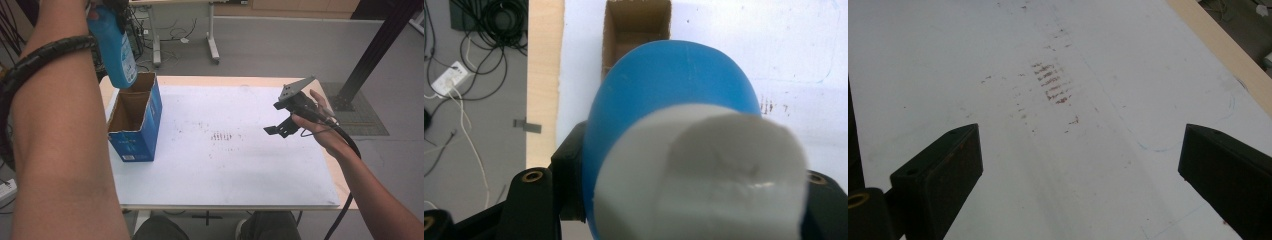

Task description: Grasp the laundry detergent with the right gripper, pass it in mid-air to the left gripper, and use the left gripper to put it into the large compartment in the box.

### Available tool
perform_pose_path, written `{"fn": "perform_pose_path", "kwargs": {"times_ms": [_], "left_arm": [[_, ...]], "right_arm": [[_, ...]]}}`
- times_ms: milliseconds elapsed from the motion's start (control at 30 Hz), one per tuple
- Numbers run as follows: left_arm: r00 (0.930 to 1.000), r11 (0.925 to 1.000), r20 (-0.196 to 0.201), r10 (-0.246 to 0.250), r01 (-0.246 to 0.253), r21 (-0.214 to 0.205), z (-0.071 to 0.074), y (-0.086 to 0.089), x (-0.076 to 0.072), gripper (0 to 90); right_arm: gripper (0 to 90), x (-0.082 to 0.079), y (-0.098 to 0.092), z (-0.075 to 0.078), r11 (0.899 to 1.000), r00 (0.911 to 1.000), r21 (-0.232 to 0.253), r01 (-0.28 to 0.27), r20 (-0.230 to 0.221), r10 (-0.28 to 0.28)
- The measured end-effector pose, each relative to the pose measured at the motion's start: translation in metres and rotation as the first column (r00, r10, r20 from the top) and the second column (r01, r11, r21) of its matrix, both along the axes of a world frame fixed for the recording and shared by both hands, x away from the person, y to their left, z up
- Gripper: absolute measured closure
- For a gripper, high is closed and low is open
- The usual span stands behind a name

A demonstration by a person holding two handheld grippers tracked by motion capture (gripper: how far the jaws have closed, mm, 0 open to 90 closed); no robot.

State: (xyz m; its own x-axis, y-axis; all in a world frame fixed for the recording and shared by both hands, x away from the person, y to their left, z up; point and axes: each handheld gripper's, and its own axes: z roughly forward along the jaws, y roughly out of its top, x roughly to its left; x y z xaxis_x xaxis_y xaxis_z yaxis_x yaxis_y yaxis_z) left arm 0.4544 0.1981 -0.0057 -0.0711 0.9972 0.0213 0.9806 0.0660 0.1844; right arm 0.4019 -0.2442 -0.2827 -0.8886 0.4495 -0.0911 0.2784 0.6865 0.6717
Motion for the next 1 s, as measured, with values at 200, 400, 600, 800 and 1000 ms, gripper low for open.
{"fn": "perform_pose_path", "kwargs": {"times_ms": [200, 400, 600, 800, 1000], "left_arm": [[0.9995, 0.9996, 0.008, 0.029, -0.029, -0.002, -0.003, 0.006, 0.0, 37.5], [0.9991, 0.9991, 0.004, 0.042, -0.042, -0.002, -0.007, 0.01, 0.001, 37.5], [0.999, 0.9991, 0.009, 0.043, -0.043, -0.001, -0.01, 0.013, 0.002, 37.5], [0.9986, 0.9987, 0.007, 0.052, -0.052, -0.001, -0.015, 0.017, 0.004, 37.5], [0.9985, 0.9985, 0.006, 0.055, -0.055, -0.006, -0.023, 0.02, 0.006, 37.5]], "right_arm": [[3.8, 0.0, -0.002, 0.0, 1.0, 1.0, 0.001, 0.005, 0.004, -0.005], [3.8, 0.0, -0.002, 0.001, 1.0, 0.9999, -0.002, 0.006, 0.01, -0.006], [3.9, 0.0, 0.001, 0.001, 1.0, 1.0, -0.006, -0.004, 0.007, 0.004], [3.9, 0.001, 0.001, 0.001, 1.0, 0.9999, -0.009, -0.001, 0.011, 0.001], [3.9, 0.002, 0.0, -0.001, 1.0, 1.0, -0.019, -0.003, 0.006, 0.003]]}}
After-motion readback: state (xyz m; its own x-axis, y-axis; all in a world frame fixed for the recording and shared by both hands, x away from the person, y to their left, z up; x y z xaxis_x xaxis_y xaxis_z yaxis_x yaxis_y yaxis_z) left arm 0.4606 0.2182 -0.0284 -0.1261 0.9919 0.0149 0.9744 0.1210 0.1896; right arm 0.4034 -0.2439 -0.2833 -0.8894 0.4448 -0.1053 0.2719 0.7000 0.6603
